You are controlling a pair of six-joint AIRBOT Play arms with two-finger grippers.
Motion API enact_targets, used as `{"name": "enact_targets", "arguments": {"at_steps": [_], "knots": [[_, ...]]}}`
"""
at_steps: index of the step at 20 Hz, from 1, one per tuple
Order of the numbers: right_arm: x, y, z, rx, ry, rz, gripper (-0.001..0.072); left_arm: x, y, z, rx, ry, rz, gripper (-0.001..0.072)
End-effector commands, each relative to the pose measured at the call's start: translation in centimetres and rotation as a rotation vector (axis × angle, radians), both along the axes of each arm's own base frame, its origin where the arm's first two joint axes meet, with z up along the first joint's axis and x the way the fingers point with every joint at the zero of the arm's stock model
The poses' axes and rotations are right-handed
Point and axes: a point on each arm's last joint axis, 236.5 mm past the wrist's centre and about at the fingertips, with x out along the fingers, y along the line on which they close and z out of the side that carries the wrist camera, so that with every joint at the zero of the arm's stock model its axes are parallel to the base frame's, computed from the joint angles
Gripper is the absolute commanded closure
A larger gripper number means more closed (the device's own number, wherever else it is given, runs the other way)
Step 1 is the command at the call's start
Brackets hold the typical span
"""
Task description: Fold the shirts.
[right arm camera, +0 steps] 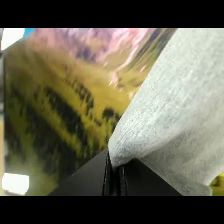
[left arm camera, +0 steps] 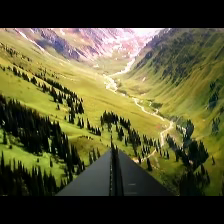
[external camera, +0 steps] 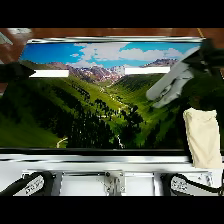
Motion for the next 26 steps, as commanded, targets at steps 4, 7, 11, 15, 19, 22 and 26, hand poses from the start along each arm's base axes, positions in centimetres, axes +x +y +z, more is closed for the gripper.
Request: {"name": "enact_targets", "arguments": {"at_steps": [4,7,11,15,19,22,26], "knots": [[-3.5,-13.8,1.5,-0.172,-0.017,-0.311,0.0654,-1.0,-0.7,-0.9,0.001,0.043,-0.039,0.0675],[-2.4,-16.6,2.5,-0.258,-0.103,-0.367,0.0654,-1.3,-1.6,-1.0,0.001,0.05,-0.064,0.0675],[0.5,-19.1,5.9,-0.274,-0.291,-0.47,0.0654,-1.6,-3.5,-1.0,0.002,0.049,-0.112,0.0675],[1.6,-19.5,5.8,-0.275,-0.327,-0.453,0.0654,-1.5,-4.9,-0.7,0.002,0.028,-0.137,0.0675],[-2.3,-20.3,3.0,-0.364,-0.16,-0.426,0.0654,-1.3,-5.3,-0.5,0.001,0.014,-0.138,0.0675],[-7.8,-20.1,0.0,-0.354,0.08,-0.424,0.0654,-0.3,-4.9,0.1,-0.002,-0.024,-0.107,0.0675],[-15.5,-20.4,-4.5,-0.341,0.459,-0.47,0.0654,0.0,-4.8,0.3,-0.003,-0.037,-0.097,0.0675]]}}
